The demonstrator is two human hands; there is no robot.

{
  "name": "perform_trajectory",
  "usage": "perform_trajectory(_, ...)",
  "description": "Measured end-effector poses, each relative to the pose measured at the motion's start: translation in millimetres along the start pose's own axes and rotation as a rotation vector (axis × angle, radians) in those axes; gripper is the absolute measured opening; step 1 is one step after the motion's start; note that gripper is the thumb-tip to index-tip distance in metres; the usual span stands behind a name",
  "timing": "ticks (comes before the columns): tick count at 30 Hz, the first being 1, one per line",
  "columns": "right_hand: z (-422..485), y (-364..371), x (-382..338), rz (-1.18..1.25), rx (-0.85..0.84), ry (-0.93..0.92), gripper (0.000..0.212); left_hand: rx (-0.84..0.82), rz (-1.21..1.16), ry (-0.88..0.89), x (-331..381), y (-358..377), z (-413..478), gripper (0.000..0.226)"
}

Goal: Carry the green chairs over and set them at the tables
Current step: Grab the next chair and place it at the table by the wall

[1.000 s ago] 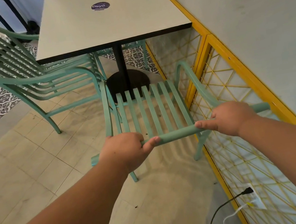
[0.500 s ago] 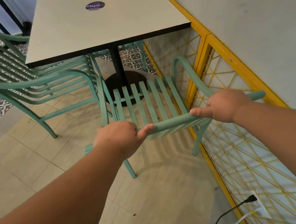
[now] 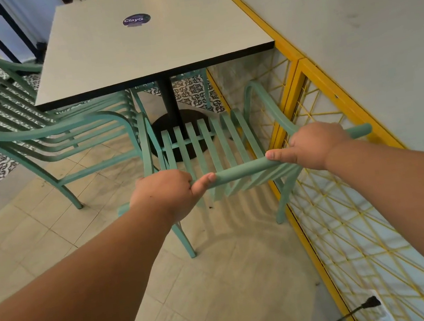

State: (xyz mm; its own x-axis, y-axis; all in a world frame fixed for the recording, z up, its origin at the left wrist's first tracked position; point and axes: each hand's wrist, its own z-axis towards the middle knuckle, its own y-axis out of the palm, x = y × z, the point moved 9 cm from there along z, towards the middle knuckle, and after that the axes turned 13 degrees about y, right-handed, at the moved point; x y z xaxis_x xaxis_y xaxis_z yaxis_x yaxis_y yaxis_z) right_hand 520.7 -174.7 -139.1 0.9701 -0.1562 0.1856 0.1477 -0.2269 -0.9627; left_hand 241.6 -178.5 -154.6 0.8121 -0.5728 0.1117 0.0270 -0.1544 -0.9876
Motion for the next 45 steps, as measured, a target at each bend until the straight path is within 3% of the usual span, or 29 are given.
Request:
perform_trajectory(28,68.7,-14.5,-9.4,-0.006,0.027,0.022,0.113,0.059,0.078,0.013,-43.0,-11.4,62.0,0.100)
perform_trajectory(37,68.5,-17.8,-1.8,-0.080,-0.018,0.151,0.116,0.070,0.052,-0.022,-49.4,-9.3,65.1,0.096)
perform_trajectory(41,62.8,-18.3,4.7,-0.039,-0.142,0.269,0.113,0.073,0.043,-0.043,-52.5,-8.5,64.8,0.090)
perform_trajectory(45,42.7,-40.3,2.4,0.030,-0.105,0.378,0.102,-0.078,-0.029,-0.059,-52.4,-9.6,64.3,0.111)
